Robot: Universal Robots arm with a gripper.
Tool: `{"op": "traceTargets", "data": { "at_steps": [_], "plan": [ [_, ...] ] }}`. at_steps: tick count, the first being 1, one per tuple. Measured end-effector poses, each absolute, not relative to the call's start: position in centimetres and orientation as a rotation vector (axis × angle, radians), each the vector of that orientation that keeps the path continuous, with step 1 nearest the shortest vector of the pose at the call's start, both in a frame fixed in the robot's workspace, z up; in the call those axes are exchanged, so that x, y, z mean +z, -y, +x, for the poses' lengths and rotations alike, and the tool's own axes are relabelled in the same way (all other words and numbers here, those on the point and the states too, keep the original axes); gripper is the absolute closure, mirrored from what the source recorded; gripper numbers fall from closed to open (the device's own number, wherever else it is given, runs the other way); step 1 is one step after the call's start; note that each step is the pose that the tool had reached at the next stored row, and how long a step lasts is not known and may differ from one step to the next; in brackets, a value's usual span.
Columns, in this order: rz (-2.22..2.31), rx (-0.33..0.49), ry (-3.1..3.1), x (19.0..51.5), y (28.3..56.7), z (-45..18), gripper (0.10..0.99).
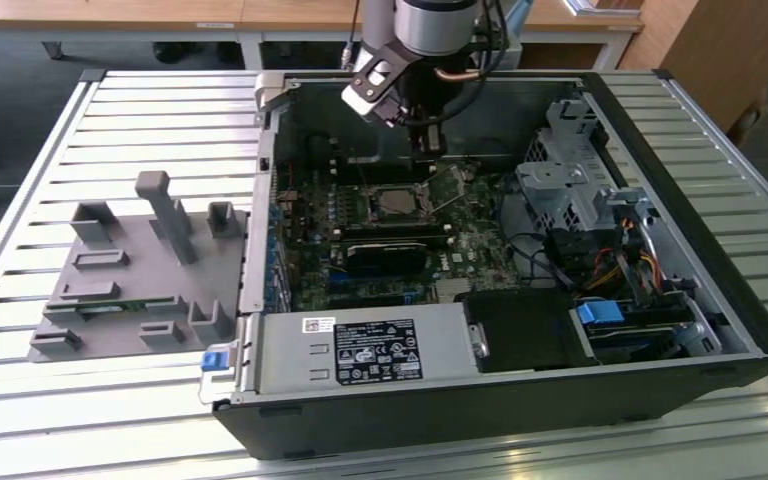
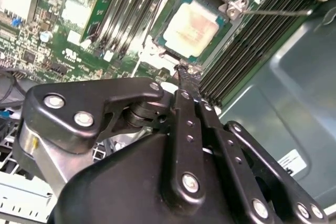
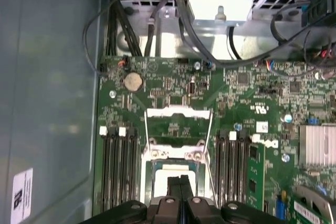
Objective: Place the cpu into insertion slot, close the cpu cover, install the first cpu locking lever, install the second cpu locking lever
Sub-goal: 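Close the cpu cover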
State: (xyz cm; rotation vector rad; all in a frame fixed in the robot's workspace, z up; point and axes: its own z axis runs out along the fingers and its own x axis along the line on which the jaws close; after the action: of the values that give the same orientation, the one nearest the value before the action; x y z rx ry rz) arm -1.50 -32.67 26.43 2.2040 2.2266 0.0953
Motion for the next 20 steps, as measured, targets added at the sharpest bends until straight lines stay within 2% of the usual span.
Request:
{"op": "traceTargets", "data": {
  "at_steps": [20],
  "plan": [
    [2.198, 0.093, -2.231, 26.0, 32.6, 0.7, 0.98]
  ]
}}
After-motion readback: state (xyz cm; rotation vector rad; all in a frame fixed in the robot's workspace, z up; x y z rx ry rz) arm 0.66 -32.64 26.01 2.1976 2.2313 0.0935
